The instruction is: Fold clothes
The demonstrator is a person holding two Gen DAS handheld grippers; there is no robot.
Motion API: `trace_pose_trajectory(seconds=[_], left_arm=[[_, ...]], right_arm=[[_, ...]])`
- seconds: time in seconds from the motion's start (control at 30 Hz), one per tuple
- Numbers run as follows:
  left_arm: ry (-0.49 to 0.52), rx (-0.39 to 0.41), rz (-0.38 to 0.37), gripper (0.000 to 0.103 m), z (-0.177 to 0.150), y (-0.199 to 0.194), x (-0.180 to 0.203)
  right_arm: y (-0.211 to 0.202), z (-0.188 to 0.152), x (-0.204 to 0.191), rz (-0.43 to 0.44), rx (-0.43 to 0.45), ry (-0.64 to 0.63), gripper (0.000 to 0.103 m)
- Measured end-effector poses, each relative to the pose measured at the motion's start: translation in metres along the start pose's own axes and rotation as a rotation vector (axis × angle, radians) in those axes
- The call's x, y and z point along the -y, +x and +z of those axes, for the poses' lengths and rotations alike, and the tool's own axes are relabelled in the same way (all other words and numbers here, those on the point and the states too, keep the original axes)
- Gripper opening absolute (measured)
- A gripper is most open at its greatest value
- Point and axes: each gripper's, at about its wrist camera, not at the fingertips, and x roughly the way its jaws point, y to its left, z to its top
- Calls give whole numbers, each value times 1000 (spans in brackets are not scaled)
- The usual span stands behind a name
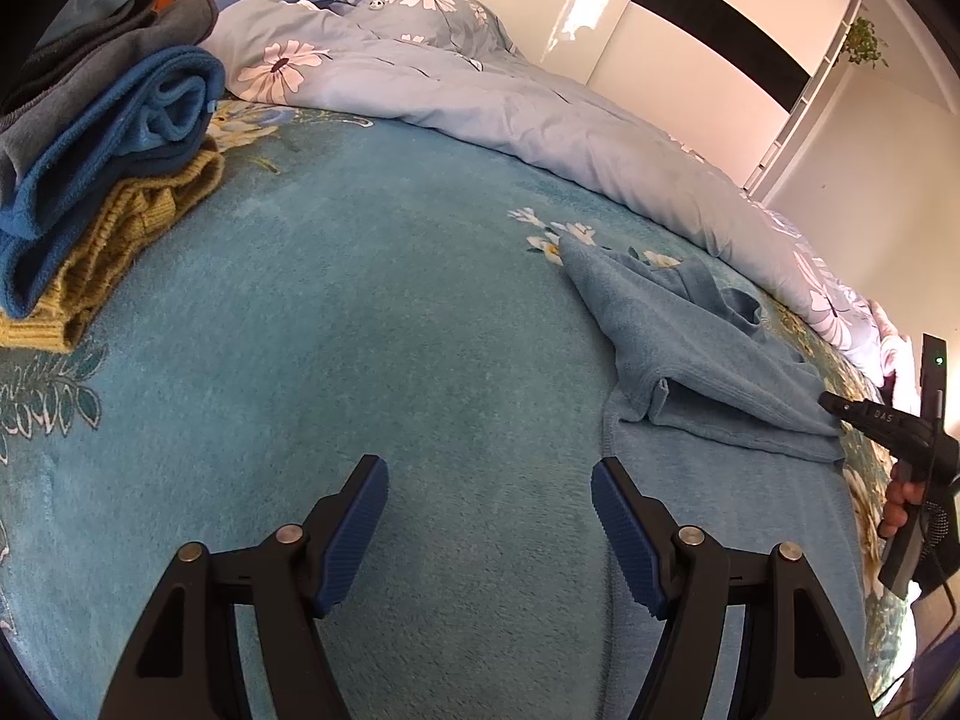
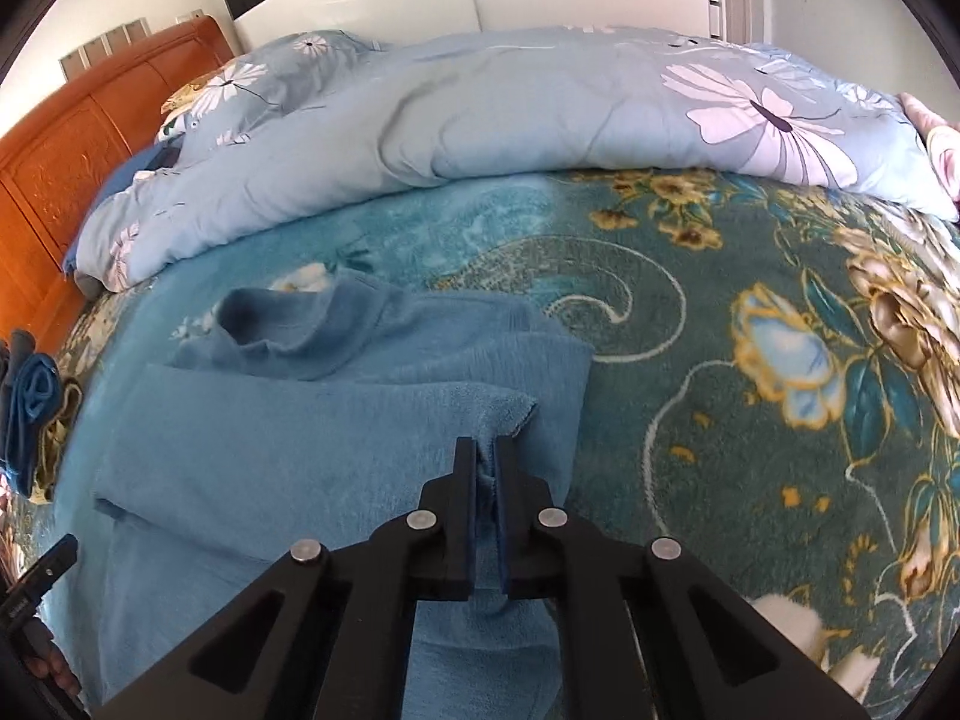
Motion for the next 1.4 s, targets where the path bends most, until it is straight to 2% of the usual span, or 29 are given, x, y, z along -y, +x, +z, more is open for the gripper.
trace_pose_trajectory(seconds=[0.07, 0.23, 0.33, 0.43, 0.6, 0.77, 0.97, 1.13, 1.17, 1.2, 1.23, 1.4], left_arm=[[1, 2, -2, 74, 0, -4, 1], [-7, 13, -24, 74, -1, -21, 7], [3, 1, -48, 74, -9, -35, 13], [28, -27, -80, 74, -24, -50, 21], [59, -108, -119, 74, -58, -69, 25], [101, -173, -112, 74, -96, -85, 24], [103, -235, -116, 74, -123, -89, 19], [80, -240, -132, 74, -124, -90, 21], [81, -240, -131, 74, -123, -90, 22], [86, -241, -130, 74, -124, -90, 24], [88, -243, -131, 74, -124, -90, 24], [89, -247, -132, 74, -128, -91, 27]], right_arm=[[-12, -7, 0, -1, 2, 2, 7], [-49, -32, -1, -3, 9, 1, 22], [-71, -47, -2, -4, 14, 1, 26], [-94, -68, -2, -4, 9, -1, 27], [-129, -145, 4, 21, -68, 41, 27], [-150, -206, 10, 27, -122, 96, 28], [-159, -242, 14, 46, -138, 180, 28], [-159, -250, 11, 58, -125, 214, 28], [-159, -250, 13, 61, -125, 226, 28], [-159, -250, 15, 58, -125, 236, 22], [-159, -250, 18, 55, -124, 245, 12], [-164, -253, 30, 55, -114, 284, 4]])
